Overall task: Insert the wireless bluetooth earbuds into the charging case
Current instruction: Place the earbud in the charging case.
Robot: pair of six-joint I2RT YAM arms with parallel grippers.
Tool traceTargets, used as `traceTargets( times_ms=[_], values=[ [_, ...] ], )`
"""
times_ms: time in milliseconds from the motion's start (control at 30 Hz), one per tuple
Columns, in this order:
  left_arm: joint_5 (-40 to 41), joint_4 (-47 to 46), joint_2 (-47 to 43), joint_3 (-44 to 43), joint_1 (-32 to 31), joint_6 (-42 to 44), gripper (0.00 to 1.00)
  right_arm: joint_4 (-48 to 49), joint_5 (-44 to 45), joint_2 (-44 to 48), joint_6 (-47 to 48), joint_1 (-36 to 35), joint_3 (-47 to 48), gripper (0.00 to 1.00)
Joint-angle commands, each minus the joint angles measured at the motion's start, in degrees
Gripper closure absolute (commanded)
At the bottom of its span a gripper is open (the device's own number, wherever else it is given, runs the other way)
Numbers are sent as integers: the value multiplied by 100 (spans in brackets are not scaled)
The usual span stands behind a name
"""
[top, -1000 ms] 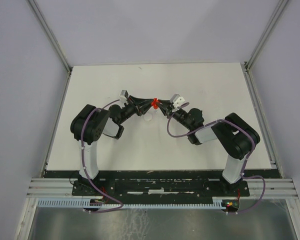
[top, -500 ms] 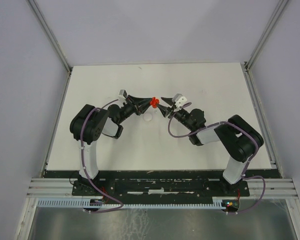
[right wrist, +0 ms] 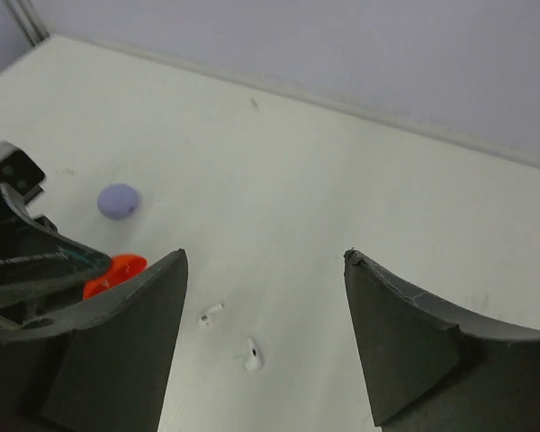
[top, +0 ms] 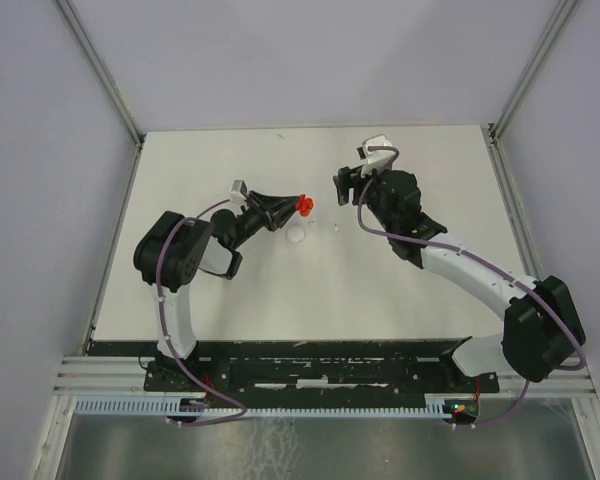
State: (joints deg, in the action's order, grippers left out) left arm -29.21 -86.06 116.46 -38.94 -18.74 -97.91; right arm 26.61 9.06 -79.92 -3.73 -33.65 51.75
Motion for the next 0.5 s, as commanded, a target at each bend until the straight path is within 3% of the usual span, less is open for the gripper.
traceTargets(
  times_ms=[0,133,467],
  values=[
    [236,95,-494,88,20,665,97,-3169,555,-20,-311,-1,467,17],
    [354,286,-658,170,-4,826,97,-4089,391,-410,-402,-8,1088,0],
    [633,861,-915,114,-264,1221,97,-3975,15,-1045,-768,-145,1370,0]
  ],
)
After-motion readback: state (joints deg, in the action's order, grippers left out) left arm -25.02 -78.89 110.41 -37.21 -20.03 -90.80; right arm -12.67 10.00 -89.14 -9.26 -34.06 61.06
